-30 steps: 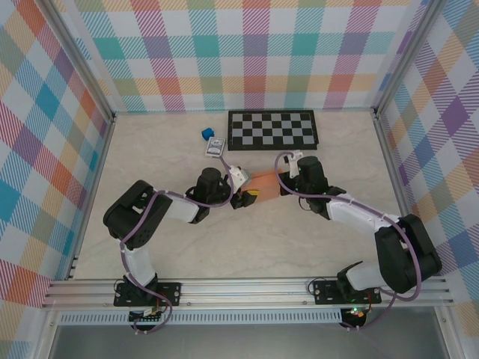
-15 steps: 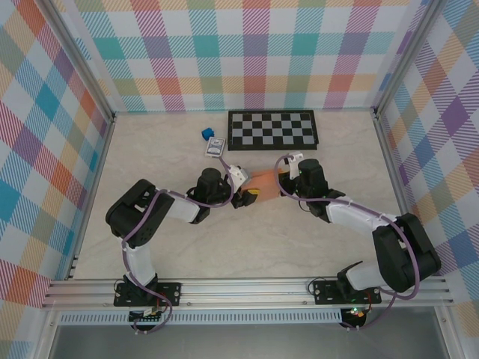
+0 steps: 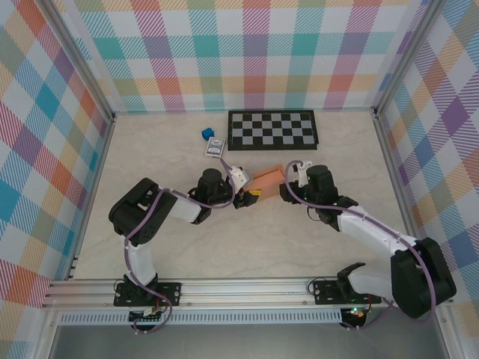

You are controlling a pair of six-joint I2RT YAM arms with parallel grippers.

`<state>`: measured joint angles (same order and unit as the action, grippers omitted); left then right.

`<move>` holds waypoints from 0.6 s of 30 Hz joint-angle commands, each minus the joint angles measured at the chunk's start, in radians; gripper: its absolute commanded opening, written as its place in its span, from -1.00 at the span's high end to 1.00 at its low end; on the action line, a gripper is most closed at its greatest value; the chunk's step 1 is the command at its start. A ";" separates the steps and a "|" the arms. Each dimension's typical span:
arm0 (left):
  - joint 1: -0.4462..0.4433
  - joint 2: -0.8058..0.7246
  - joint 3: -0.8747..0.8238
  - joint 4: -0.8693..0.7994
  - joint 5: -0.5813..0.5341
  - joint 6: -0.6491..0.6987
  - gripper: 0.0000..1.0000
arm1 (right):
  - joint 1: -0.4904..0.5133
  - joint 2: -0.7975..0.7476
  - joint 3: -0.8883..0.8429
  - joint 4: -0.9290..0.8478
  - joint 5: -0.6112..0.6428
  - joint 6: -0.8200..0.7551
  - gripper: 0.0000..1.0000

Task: Fold the paper box

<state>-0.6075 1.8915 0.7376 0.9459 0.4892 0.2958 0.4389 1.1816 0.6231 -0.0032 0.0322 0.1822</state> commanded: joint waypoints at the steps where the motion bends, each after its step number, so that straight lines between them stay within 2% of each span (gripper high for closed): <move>1: -0.003 0.010 0.025 0.025 0.045 0.050 -0.17 | -0.053 -0.059 0.127 -0.228 -0.033 0.100 -0.50; 2: -0.003 0.011 0.027 0.019 0.050 0.057 -0.17 | -0.076 -0.054 0.176 -0.293 -0.055 0.126 -0.51; 5: -0.003 0.012 0.033 0.008 0.064 0.067 -0.16 | -0.158 0.016 0.330 -0.464 -0.246 0.188 -0.59; 10: -0.003 0.003 0.050 -0.050 0.122 0.120 -0.16 | -0.267 0.313 0.627 -0.752 -0.460 0.407 -0.54; 15: -0.003 -0.003 0.077 -0.120 0.197 0.173 -0.15 | -0.285 0.479 0.704 -0.707 -0.600 0.585 -0.48; 18: -0.003 0.001 0.086 -0.136 0.205 0.180 -0.15 | -0.283 0.556 0.755 -0.733 -0.671 0.645 -0.50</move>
<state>-0.6075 1.8915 0.7998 0.8406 0.6346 0.4320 0.1562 1.7073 1.3151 -0.6624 -0.4931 0.7006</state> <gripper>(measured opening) 0.574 0.745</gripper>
